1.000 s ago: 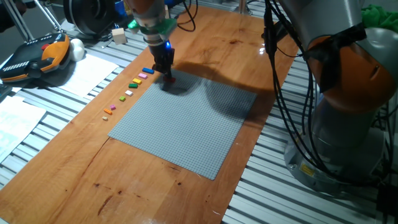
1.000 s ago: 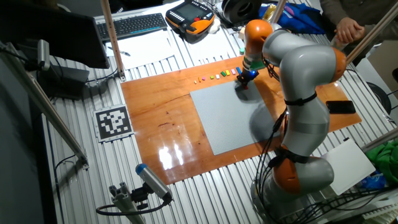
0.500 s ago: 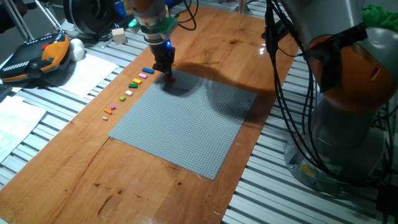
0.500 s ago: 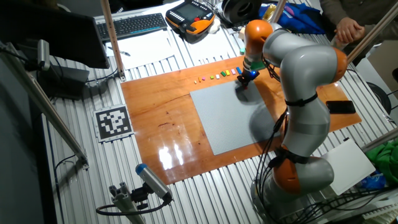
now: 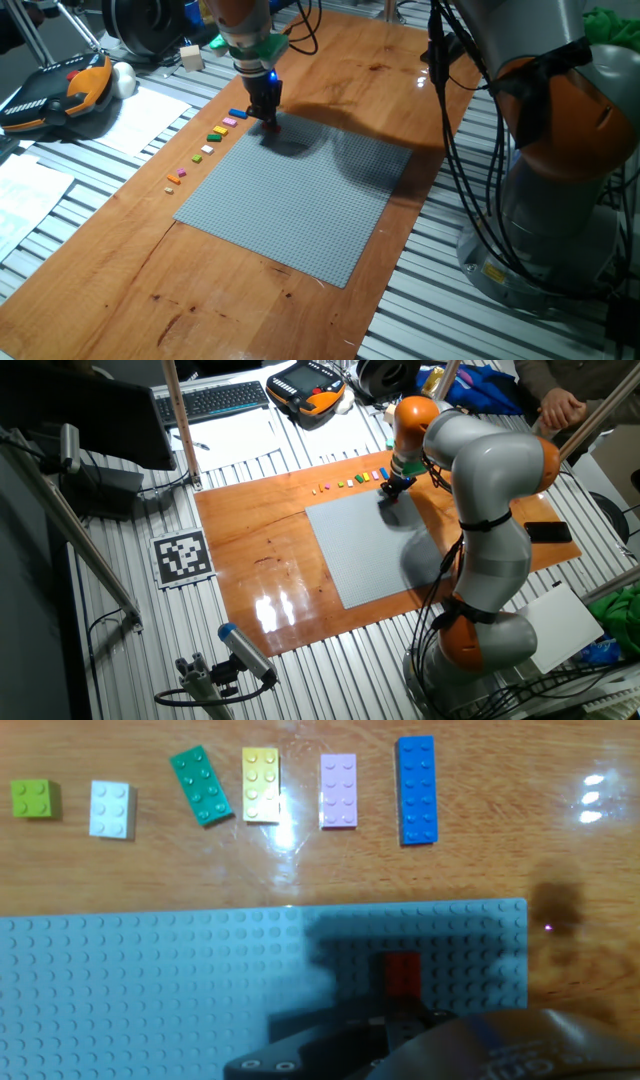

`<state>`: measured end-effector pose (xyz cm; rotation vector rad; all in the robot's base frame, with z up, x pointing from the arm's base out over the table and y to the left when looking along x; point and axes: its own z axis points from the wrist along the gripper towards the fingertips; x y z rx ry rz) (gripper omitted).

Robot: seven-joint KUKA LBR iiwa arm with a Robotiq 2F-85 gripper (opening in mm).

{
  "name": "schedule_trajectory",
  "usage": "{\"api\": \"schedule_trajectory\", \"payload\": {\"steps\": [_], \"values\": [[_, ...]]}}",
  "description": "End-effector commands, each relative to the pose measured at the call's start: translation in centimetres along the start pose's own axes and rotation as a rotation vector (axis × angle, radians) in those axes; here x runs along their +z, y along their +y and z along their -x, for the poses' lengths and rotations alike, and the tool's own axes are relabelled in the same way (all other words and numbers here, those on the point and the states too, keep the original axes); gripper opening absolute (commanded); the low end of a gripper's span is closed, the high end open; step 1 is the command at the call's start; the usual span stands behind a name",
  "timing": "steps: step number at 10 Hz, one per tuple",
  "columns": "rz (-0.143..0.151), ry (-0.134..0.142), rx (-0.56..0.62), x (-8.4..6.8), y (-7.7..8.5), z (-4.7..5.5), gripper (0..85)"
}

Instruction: Stack small Lego blocks one on top of the other

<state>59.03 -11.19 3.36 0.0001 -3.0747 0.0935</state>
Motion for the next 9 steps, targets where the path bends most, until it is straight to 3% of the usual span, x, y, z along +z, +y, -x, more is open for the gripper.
{"api": "schedule_trajectory", "payload": {"steps": [1, 5, 7, 9], "values": [[-0.001, 0.008, 0.0, -1.1, -0.2, 0.3, 0.0], [0.006, 0.024, -0.01, -3.9, -1.5, 0.9, 0.0], [-0.01, 0.028, -0.018, -5.3, -1.8, 1.1, 0.0], [-0.016, 0.014, -0.02, -6.6, -2.4, 0.8, 0.0]]}}
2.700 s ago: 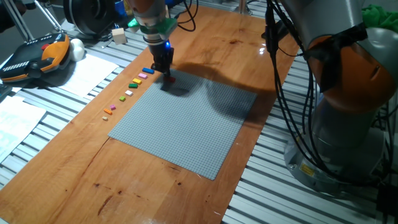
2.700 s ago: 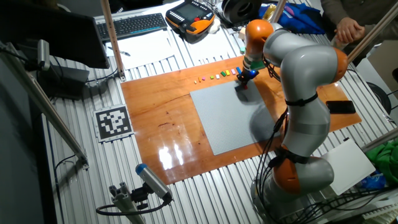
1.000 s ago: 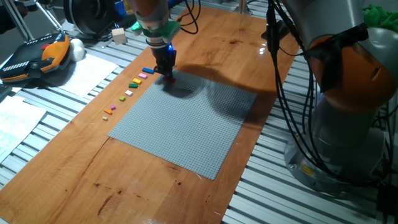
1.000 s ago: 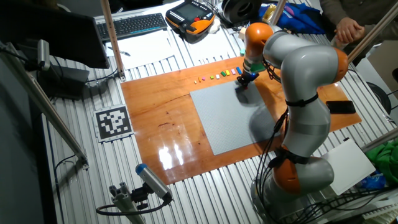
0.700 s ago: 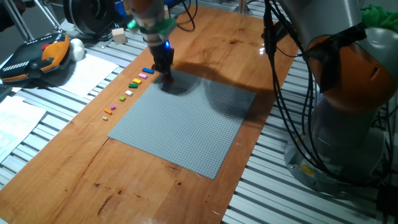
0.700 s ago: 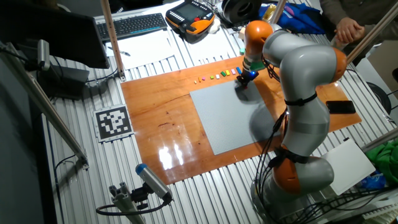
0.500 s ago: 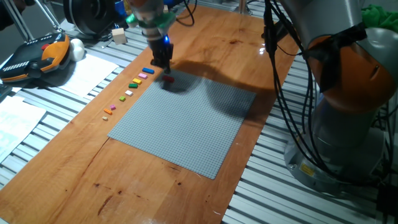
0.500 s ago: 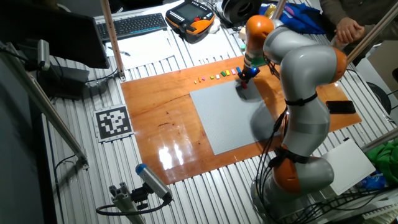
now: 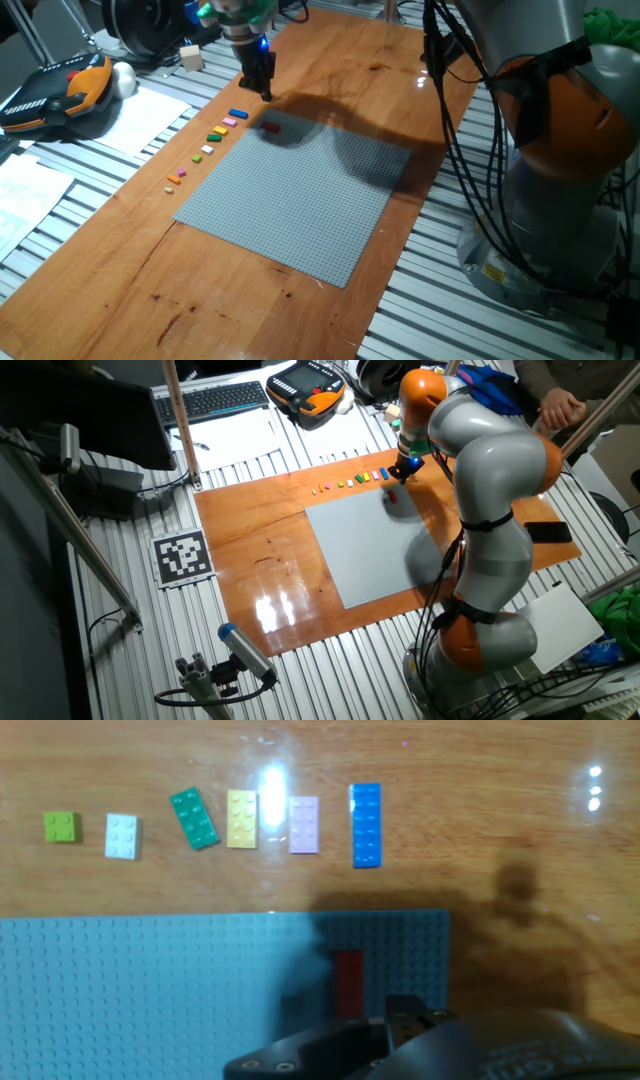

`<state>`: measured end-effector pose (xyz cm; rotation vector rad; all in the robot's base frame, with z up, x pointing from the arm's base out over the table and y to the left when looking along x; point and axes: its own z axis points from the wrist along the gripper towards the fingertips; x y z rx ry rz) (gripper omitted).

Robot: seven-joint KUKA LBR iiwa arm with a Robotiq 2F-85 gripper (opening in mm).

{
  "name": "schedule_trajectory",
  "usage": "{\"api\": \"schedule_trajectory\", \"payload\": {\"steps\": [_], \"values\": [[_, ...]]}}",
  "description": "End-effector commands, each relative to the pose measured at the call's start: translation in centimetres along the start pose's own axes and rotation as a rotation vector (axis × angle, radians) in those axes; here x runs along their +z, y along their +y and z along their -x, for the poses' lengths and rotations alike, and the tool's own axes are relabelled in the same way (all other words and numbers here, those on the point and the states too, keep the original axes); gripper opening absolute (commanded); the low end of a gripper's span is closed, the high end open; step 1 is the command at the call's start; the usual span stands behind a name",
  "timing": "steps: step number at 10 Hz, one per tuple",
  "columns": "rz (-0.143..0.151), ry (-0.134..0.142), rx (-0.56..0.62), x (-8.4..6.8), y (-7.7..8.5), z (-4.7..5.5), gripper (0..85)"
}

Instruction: Stack small Lego blocks one on top of the other

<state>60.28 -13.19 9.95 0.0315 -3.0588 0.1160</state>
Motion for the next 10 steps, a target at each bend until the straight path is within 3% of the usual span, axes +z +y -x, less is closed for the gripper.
{"api": "schedule_trajectory", "payload": {"steps": [1, 6, 10], "values": [[-0.011, -0.022, 0.004, -0.38, -0.09, -0.24, 0.0], [-0.007, -0.046, 0.005, -1.08, -0.28, -1.15, 0.0], [0.004, -0.053, 0.014, -0.79, -0.05, -0.6, 0.0]]}}
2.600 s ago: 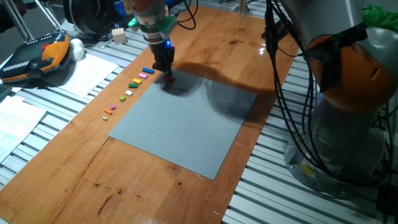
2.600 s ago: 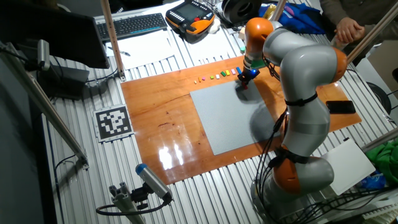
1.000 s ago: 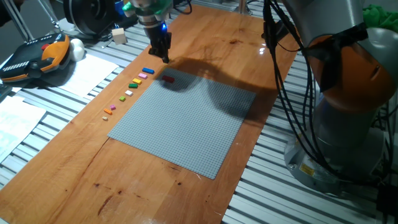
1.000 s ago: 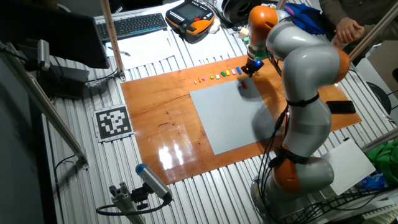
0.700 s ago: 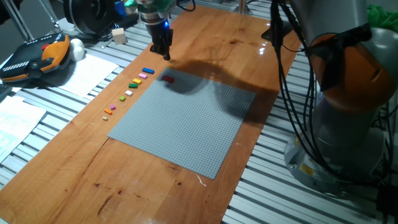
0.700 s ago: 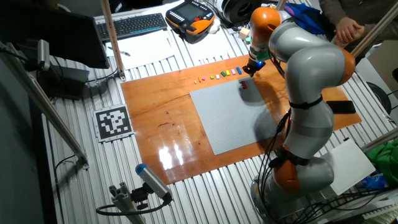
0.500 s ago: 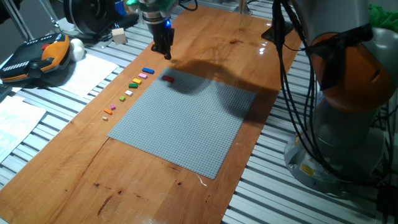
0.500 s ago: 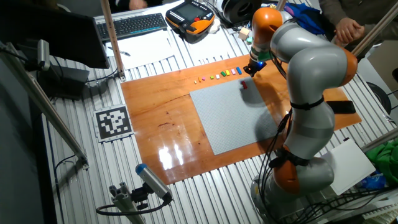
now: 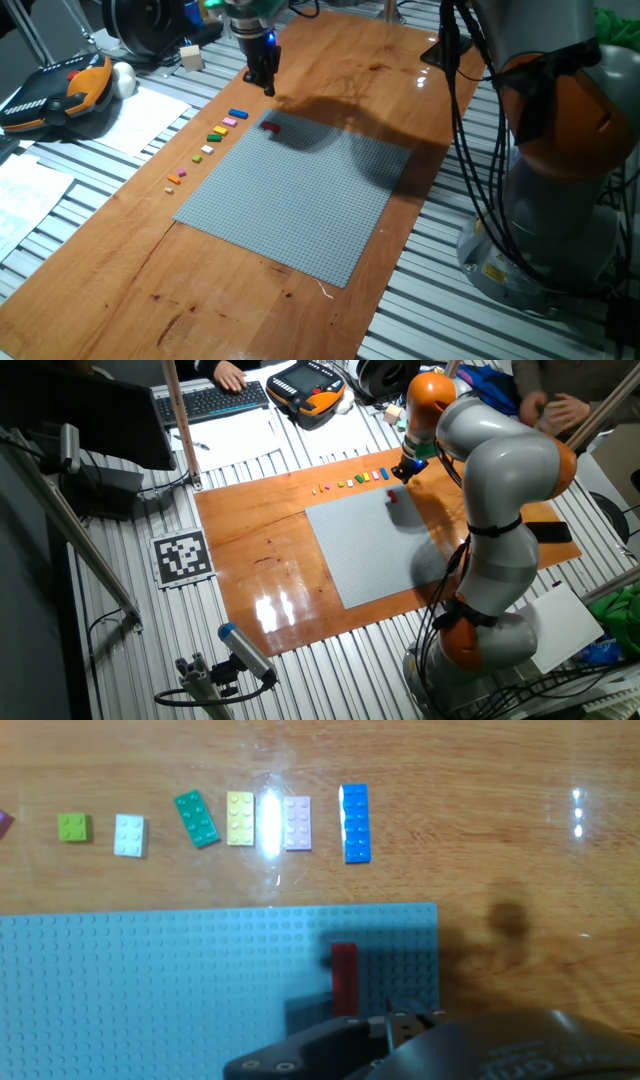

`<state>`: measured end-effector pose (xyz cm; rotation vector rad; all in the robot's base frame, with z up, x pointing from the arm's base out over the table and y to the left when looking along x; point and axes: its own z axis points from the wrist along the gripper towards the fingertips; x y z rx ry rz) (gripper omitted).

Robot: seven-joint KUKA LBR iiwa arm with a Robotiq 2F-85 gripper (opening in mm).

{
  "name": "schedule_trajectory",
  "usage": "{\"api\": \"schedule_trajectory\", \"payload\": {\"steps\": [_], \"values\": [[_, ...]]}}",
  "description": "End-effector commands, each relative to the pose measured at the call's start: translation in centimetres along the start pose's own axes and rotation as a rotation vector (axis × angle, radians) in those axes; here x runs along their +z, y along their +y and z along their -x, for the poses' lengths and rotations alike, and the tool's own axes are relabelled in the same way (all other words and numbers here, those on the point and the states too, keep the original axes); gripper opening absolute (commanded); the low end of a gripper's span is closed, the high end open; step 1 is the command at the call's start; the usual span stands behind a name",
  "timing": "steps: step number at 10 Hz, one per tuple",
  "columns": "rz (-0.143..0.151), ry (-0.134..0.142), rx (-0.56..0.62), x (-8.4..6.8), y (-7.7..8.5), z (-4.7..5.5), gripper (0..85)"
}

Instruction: Stack small Lego blocks one on top of the other

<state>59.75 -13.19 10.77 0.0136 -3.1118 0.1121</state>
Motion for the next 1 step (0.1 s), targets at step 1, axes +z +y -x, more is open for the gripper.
{"api": "schedule_trajectory", "payload": {"steps": [1], "values": [[0.0, 0.003, 0.0, 0.0, 0.03, 0.0, 0.0]]}}
